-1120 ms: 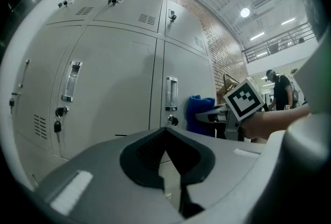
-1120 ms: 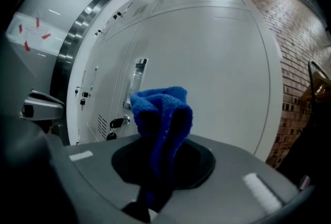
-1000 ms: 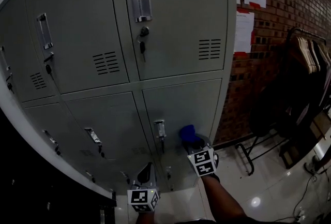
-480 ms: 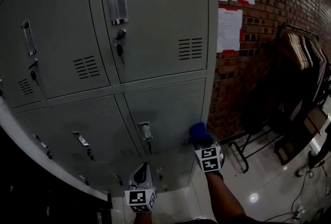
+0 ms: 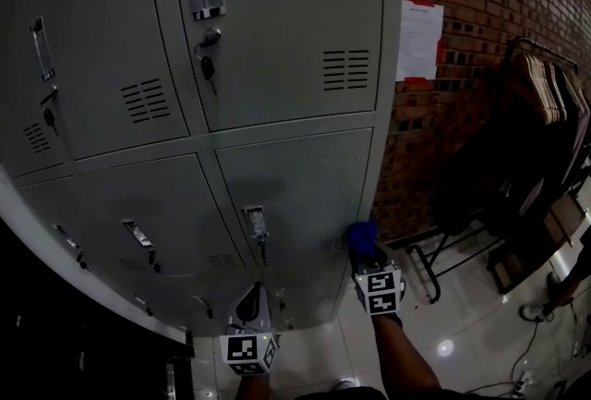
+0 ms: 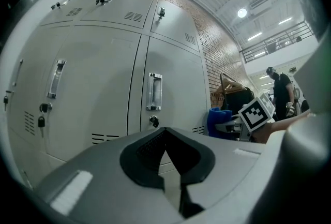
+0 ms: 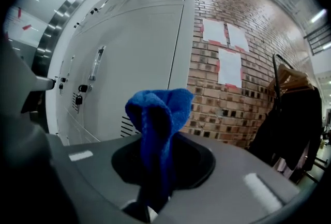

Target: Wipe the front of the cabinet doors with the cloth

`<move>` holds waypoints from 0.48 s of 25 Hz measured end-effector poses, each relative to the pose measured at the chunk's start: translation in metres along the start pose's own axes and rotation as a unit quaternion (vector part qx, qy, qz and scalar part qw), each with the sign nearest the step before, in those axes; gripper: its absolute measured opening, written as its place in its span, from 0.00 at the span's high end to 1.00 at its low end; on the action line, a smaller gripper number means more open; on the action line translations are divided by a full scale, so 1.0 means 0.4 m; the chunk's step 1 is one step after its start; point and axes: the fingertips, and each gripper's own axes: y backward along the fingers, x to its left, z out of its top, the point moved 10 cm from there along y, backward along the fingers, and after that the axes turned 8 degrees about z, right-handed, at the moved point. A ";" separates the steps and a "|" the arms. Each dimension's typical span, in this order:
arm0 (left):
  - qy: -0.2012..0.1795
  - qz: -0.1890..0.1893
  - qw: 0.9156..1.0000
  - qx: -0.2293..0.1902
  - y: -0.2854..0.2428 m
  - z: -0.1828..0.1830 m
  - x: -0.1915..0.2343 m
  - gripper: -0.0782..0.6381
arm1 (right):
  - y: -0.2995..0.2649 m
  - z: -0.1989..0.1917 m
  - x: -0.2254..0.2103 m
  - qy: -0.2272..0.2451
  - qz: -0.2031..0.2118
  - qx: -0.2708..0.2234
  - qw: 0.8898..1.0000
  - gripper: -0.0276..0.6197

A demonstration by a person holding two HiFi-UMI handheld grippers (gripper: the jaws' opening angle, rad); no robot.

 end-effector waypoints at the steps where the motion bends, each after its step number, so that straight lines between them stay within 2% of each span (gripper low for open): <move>1: 0.001 0.003 1.000 0.002 0.002 -0.002 0.001 0.87 | -0.005 -0.009 0.006 0.000 0.005 0.005 1.000 0.86; 5: 0.003 0.015 1.000 0.006 0.018 -0.007 0.019 0.87 | -0.047 -0.028 0.038 0.002 0.019 0.022 1.000 0.86; 12: 0.002 0.045 0.999 0.019 0.060 -0.024 0.081 0.87 | -0.081 -0.024 0.076 0.007 -0.003 0.024 1.000 0.86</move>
